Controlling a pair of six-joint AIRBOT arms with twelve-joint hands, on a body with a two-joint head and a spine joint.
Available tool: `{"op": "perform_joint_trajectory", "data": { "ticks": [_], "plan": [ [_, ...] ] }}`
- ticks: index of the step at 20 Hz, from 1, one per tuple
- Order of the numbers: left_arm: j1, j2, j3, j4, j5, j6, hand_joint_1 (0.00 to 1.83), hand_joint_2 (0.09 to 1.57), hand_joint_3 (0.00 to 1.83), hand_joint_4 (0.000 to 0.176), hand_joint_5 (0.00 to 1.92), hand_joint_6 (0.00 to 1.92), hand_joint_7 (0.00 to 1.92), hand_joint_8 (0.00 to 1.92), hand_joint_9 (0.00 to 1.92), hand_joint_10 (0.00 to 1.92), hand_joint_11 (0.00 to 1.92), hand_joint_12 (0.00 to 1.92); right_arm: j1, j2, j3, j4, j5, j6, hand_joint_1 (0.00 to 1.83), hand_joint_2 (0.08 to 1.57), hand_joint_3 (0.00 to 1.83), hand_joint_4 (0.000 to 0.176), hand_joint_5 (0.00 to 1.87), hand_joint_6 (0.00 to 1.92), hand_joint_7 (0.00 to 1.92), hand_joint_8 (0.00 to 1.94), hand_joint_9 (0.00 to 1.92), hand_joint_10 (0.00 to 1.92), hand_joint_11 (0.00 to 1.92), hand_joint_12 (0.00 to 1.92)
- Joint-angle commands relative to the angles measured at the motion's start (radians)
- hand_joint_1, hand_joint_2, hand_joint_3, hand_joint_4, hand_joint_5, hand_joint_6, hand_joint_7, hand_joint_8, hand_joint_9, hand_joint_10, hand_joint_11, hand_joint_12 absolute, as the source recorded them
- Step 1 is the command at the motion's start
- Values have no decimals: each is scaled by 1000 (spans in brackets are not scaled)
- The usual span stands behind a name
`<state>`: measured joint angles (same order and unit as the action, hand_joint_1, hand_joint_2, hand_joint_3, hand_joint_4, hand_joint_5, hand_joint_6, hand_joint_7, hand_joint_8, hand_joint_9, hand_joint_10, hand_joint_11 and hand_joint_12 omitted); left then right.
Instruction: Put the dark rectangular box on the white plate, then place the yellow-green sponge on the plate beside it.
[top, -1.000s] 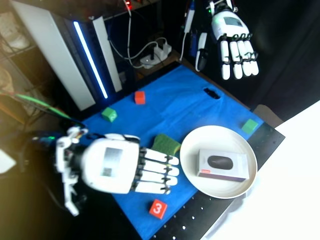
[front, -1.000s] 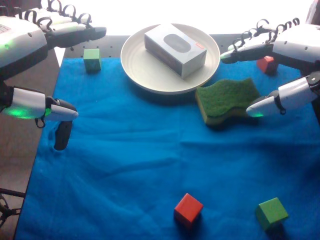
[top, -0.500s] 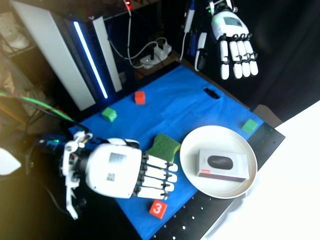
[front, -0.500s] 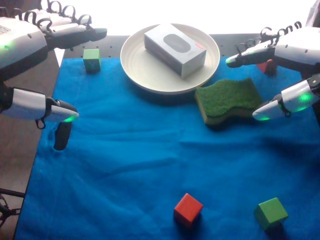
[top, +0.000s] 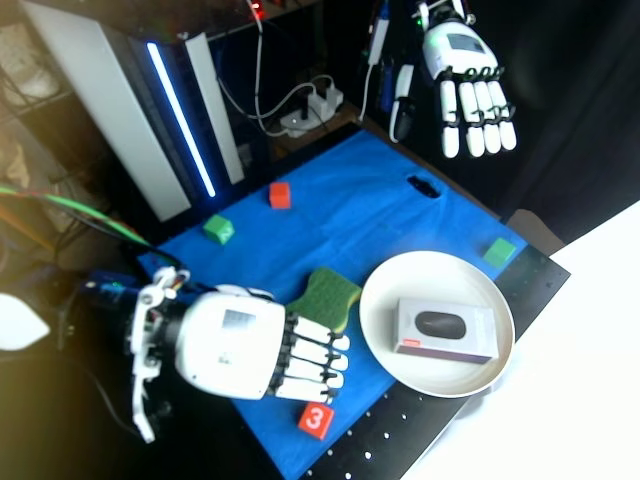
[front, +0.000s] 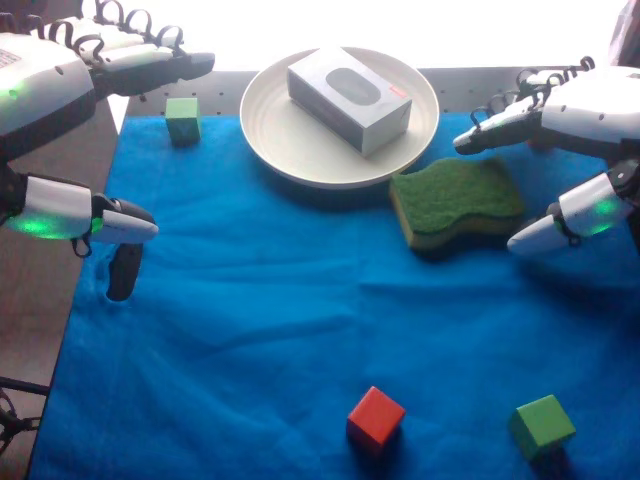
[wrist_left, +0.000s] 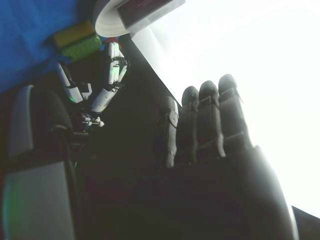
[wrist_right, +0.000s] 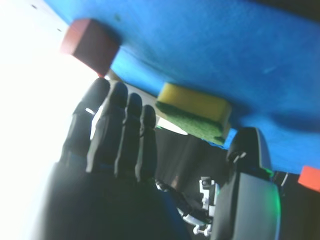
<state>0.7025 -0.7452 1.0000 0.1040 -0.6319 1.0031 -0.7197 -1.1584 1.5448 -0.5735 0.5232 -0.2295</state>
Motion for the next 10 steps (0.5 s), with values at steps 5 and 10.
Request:
{"op": "perform_joint_trajectory", "data": {
  "ticks": [5,10],
  "plan": [
    [-9,-1,-2,-16,-121,-4,920,933,2,80,147,1,103,0,47,0,0,0,20,-16,17,30,67,1,732,844,1,19,415,9,474,9,515,23,67,1170],
    [-8,-3,-2,-16,-122,-5,910,937,3,75,145,0,105,1,56,3,12,8,20,-21,24,29,61,1,826,900,0,30,717,13,498,516,255,1151,133,1645]
  ]
}}
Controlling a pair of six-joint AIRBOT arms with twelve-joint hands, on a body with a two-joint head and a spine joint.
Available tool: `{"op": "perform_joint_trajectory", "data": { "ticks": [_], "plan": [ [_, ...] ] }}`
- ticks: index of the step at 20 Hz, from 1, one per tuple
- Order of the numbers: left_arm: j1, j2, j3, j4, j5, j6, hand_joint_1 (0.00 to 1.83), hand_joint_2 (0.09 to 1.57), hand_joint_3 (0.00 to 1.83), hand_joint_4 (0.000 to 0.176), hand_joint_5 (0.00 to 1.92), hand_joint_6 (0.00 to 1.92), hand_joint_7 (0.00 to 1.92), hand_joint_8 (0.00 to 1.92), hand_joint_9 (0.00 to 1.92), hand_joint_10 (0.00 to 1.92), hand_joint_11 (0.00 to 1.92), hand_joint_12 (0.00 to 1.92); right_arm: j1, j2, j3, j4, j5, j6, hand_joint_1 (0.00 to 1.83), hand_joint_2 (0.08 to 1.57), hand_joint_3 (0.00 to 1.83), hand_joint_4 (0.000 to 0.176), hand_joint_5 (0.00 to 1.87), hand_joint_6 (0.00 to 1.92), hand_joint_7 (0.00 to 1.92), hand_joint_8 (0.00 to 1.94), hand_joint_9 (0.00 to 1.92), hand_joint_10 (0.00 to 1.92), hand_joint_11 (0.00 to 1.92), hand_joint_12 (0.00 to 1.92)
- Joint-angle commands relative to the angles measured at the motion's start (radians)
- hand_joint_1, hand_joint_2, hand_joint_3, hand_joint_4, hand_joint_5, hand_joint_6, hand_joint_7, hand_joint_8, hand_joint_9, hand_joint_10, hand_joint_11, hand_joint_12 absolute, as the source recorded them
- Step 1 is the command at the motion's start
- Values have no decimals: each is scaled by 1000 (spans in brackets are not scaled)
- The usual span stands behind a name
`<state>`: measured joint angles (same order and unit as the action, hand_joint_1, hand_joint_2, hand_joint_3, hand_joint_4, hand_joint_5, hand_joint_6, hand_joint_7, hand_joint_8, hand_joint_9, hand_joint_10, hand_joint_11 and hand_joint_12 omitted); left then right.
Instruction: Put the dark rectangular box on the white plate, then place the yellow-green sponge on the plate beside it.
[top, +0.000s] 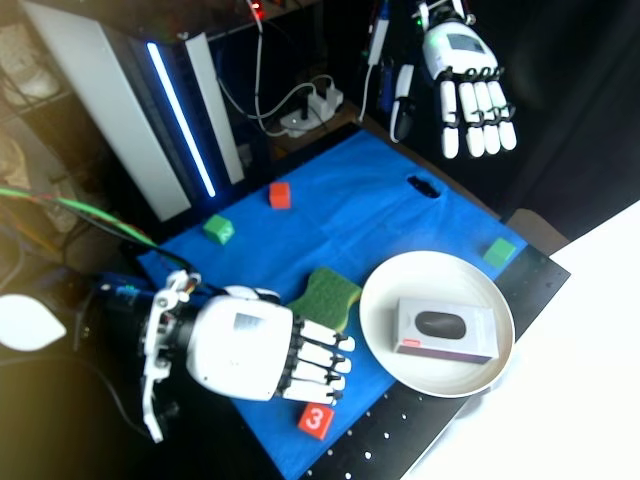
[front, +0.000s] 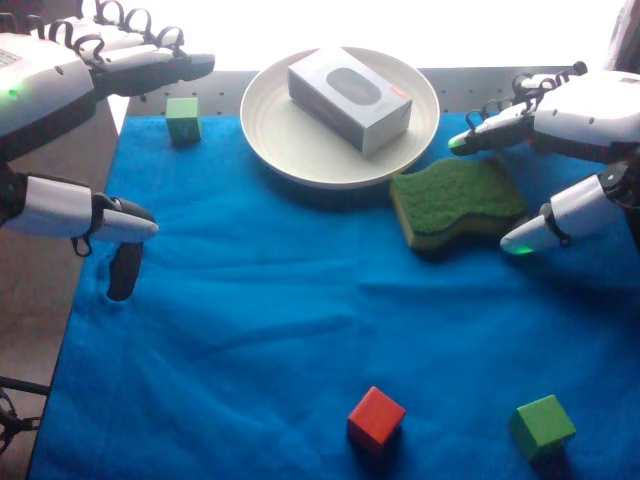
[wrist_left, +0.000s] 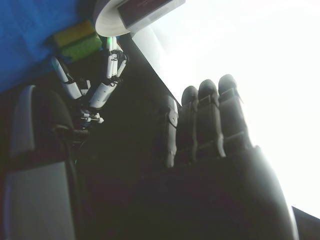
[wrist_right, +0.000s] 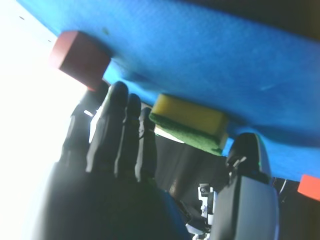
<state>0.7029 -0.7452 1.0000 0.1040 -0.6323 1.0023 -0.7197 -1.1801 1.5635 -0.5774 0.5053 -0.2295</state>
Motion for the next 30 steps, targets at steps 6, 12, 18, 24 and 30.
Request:
{"op": "perform_joint_trajectory", "data": {
  "ticks": [6,12,18,24,30],
  "plan": [
    [-7,-3,-2,-18,-123,-6,896,937,2,77,146,2,109,3,60,6,19,14,20,0,7,33,78,1,1016,1083,10,72,978,790,682,755,494,1147,306,1554],
    [3,-3,-3,-25,-130,-9,943,927,0,86,147,1,86,1,1,0,0,0,20,2,7,41,78,1,951,1073,0,0,984,909,1055,1123,966,1486,825,1856],
    [19,-1,-4,-35,-140,-12,956,920,0,86,144,0,94,3,0,0,0,0,20,19,-18,69,104,1,1046,1198,2,0,1103,1270,1314,1219,1331,1465,1217,1802],
    [26,2,-7,-40,-144,-14,994,906,0,56,163,6,117,8,14,4,0,0,20,96,-88,94,200,1,1058,1212,0,0,1146,1763,1292,1776,1322,1892,1292,1921],
    [29,2,-7,-43,-147,-14,968,905,0,70,171,7,119,4,9,3,0,0,70,134,-121,142,286,-7,1080,1206,0,0,1096,1921,1274,1941,1384,1921,1414,1921]
  ]
}}
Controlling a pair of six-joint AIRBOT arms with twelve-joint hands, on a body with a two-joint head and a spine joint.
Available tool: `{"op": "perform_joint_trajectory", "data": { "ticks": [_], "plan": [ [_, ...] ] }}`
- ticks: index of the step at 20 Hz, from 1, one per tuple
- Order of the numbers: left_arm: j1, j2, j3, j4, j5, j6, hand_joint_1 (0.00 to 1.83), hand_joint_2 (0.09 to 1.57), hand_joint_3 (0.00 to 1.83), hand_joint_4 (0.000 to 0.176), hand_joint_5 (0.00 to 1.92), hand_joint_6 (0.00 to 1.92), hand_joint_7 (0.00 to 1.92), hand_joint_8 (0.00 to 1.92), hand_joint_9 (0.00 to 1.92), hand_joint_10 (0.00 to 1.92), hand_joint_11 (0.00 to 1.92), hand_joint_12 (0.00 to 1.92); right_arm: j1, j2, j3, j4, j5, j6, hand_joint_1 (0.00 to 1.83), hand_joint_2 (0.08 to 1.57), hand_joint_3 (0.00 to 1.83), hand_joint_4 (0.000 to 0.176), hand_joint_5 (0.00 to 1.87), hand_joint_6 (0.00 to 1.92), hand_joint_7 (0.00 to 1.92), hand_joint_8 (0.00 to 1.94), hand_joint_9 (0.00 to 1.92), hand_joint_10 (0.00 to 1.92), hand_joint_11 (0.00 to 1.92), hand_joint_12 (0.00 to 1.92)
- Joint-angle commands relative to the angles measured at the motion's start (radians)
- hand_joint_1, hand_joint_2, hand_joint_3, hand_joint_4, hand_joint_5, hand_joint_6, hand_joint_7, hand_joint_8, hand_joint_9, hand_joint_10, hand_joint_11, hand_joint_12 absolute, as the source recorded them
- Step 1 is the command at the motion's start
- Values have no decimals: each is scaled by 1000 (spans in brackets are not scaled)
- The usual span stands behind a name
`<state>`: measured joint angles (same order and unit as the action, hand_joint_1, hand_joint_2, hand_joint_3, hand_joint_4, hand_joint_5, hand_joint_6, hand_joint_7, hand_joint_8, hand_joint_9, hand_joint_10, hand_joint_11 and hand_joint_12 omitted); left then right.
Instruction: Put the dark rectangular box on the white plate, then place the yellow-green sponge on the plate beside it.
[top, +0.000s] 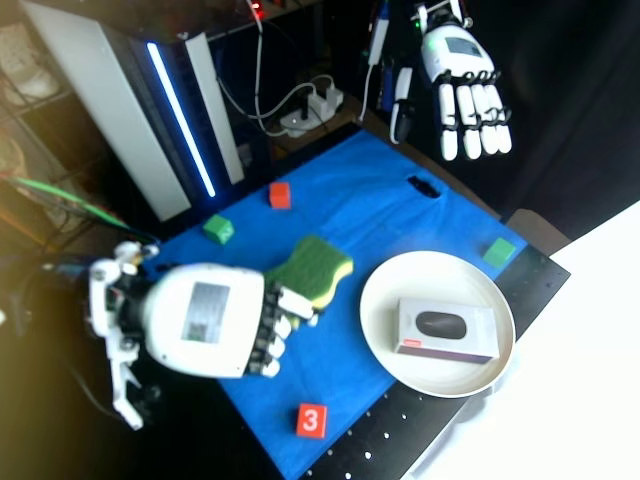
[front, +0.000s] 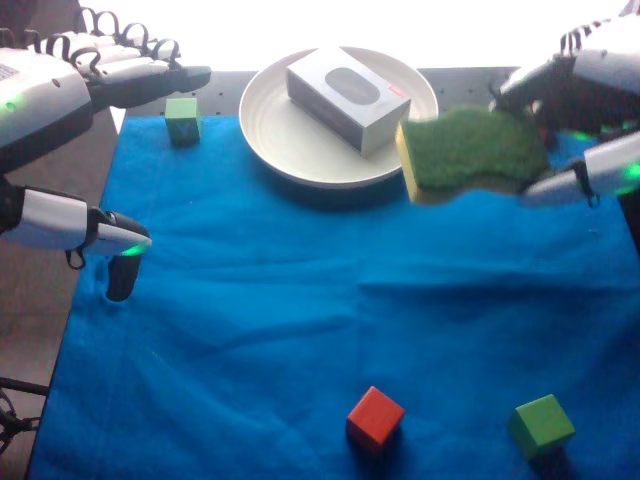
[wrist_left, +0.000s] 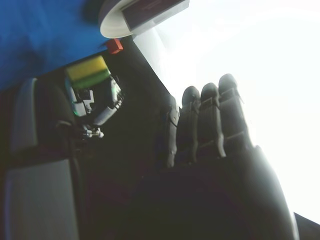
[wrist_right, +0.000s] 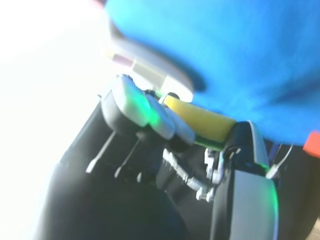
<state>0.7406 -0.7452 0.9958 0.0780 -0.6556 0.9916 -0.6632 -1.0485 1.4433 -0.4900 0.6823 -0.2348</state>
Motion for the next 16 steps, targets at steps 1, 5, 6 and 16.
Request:
{"op": "perform_joint_trajectory", "data": {
  "ticks": [1,5,6,16],
  "plan": [
    [-9,2,-3,-17,-124,-3,946,908,0,67,173,6,120,4,13,4,0,0,37,-1,4,55,109,-11,1045,1215,0,0,1035,1764,1225,1864,1320,1921,1330,1921],
    [-9,1,-3,-17,-125,-3,917,905,0,68,167,2,119,2,14,3,0,0,126,-88,71,54,108,-47,1087,1164,0,0,1046,1873,1150,1937,1243,1921,1280,1921],
    [-9,1,-2,-17,-126,-2,912,904,0,61,169,3,120,2,22,6,0,0,148,-125,102,55,104,-47,1077,1167,0,0,1048,1911,1151,1940,1242,1921,1276,1921],
    [-10,-12,8,-12,-131,-2,912,893,0,97,145,2,85,0,24,0,0,0,213,-349,325,44,-60,-47,1093,1118,0,0,998,1062,996,1382,1022,1634,942,1889]
  ]
}}
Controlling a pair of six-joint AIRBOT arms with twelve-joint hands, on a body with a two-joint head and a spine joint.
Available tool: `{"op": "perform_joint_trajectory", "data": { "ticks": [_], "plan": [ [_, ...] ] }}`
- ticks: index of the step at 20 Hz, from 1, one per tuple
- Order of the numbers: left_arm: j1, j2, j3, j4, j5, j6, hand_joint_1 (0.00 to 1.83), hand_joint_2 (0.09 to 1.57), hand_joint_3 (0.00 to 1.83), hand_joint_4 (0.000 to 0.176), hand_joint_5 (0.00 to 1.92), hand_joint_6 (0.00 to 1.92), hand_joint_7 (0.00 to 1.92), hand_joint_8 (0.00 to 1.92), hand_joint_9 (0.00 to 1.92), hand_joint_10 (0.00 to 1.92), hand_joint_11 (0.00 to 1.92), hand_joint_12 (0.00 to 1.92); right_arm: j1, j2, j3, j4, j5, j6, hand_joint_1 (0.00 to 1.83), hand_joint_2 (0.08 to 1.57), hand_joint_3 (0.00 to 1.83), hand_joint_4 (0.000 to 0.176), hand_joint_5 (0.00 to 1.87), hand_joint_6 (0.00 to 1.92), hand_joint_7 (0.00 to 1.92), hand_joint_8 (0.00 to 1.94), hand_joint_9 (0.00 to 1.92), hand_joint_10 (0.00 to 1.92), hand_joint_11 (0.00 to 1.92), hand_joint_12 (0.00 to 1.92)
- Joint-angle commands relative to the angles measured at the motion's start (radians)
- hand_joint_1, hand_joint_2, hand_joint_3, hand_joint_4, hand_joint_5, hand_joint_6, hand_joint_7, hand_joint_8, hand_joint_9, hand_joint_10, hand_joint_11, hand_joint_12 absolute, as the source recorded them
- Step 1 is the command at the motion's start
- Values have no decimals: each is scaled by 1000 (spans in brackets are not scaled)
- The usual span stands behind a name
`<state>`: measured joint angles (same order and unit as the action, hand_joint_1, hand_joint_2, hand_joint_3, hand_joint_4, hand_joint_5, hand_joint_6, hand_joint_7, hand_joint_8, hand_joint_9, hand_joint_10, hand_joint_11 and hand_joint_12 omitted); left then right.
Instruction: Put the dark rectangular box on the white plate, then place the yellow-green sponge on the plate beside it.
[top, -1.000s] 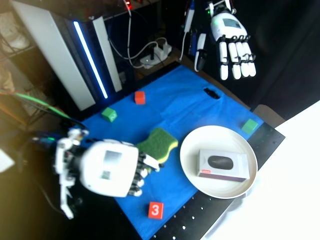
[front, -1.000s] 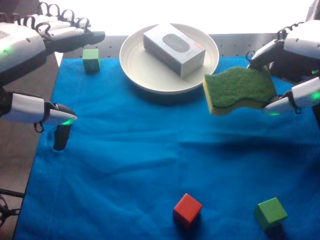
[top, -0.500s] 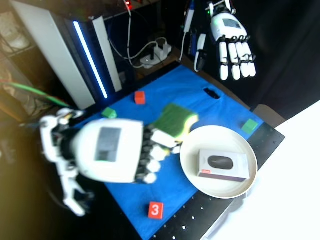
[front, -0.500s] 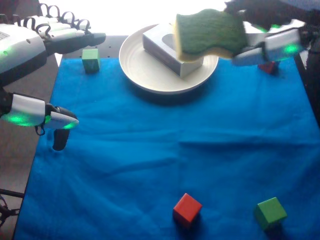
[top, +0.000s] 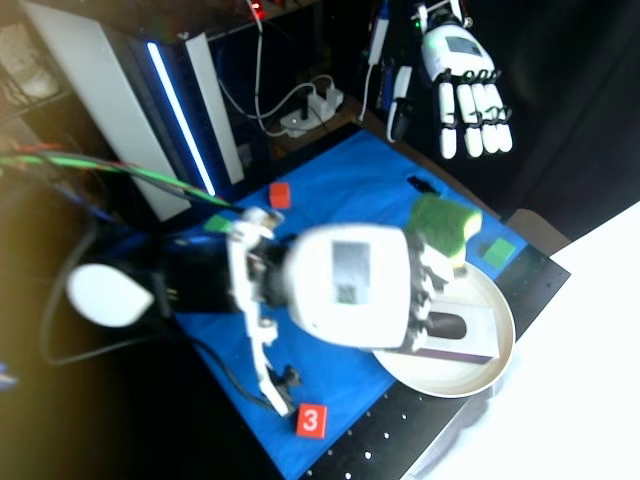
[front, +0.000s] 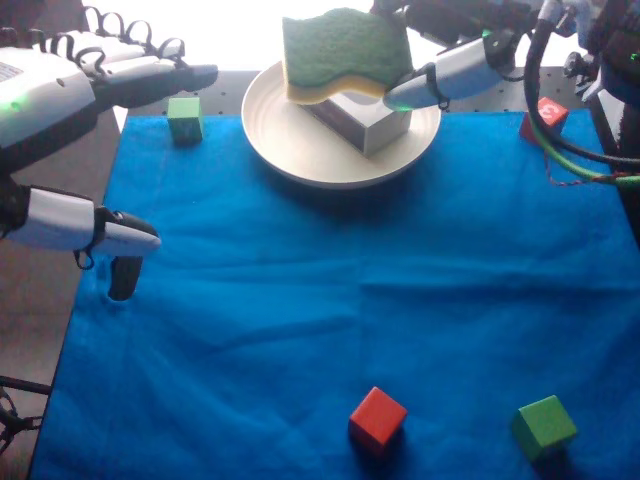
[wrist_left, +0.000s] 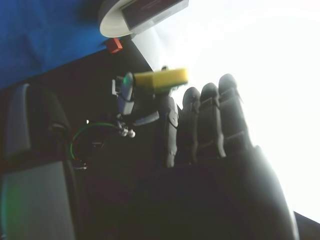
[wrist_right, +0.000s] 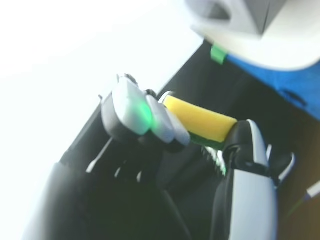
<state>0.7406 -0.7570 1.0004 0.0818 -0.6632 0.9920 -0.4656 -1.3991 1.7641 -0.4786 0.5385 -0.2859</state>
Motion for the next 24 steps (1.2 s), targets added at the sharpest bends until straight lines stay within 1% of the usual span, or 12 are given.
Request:
{"op": "perform_joint_trajectory", "data": {
  "ticks": [1,2,4,7,8,11,12,14,16,19,21,24],
  "plan": [
    [-10,0,3,-16,-124,-2,907,896,0,96,143,1,86,1,31,4,0,0,18,0,9,22,70,4,1077,1107,0,3,1006,969,1039,866,1070,1223,948,1682],
    [-10,-1,4,-16,-124,-2,913,898,0,96,150,3,96,4,44,8,8,4,19,-2,13,13,62,4,858,1053,0,0,817,392,882,335,884,602,765,1260],
    [-10,-1,4,-16,-124,-2,922,897,0,89,164,7,107,7,54,10,24,13,19,-4,15,10,56,4,681,942,0,27,445,19,419,14,434,49,191,802],
    [-10,-1,3,-16,-126,-2,908,907,3,79,168,5,92,0,34,0,2,1,19,-6,16,9,53,4,582,880,0,96,172,0,169,1,208,4,1,721],
    [-10,-1,3,-16,-126,-3,904,907,2,84,163,3,93,1,29,0,0,0,19,-6,16,8,53,4,574,871,0,96,147,3,154,2,182,10,0,653],
    [-10,-1,3,-16,-128,-3,903,905,1,60,173,5,95,1,21,0,0,0,19,-6,16,6,53,4,529,836,0,166,14,0,59,6,161,5,0,984],
    [-10,-1,3,-16,-129,-3,907,906,2,65,164,1,86,0,11,0,0,0,19,-6,15,5,53,4,532,836,0,166,2,0,100,10,243,34,0,1288],
    [-10,-1,3,-16,-131,-4,897,914,5,76,154,0,83,0,2,0,0,0,19,-5,8,4,53,4,523,833,0,161,0,0,110,2,191,4,0,877],
    [-10,-1,2,-18,-135,-4,899,918,5,83,165,5,107,10,16,6,0,0,19,-2,-15,4,54,4,547,845,2,170,0,0,4,1,7,3,0,69],
    [-9,-1,1,-22,-152,-5,923,925,7,72,161,3,127,14,33,11,0,0,19,53,-62,8,67,4,572,840,0,142,0,0,24,7,21,8,61,30],
    [-9,-1,1,-32,-170,-5,912,926,5,72,162,3,111,4,29,7,0,0,18,121,-111,45,124,4,510,824,0,170,0,0,10,1,5,1,13,6],
    [-4,0,0,-61,-212,-5,922,933,6,83,129,0,83,2,0,0,0,0,-31,218,-208,118,215,-13,554,834,0,159,3,1,24,8,0,0,0,0]
  ]
}}
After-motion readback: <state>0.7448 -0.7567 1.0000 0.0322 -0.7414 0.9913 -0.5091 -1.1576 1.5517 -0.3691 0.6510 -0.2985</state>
